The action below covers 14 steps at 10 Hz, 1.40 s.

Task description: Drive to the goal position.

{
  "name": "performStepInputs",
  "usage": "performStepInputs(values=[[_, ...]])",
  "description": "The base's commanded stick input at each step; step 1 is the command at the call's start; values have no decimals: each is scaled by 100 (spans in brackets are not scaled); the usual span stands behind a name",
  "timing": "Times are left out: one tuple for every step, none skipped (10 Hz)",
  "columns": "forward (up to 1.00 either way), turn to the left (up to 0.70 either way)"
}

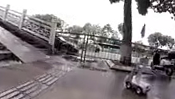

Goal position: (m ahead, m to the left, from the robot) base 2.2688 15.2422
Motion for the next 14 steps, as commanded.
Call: performStepInputs(values=[[69, 1], [69, 1], [69, 1], [69, 7], [69, 14], [69, 14], [69, 14], [69, 14], [69, 14], [69, 14], [69, 14], [69, 14], [69, 8], [69, 4]])
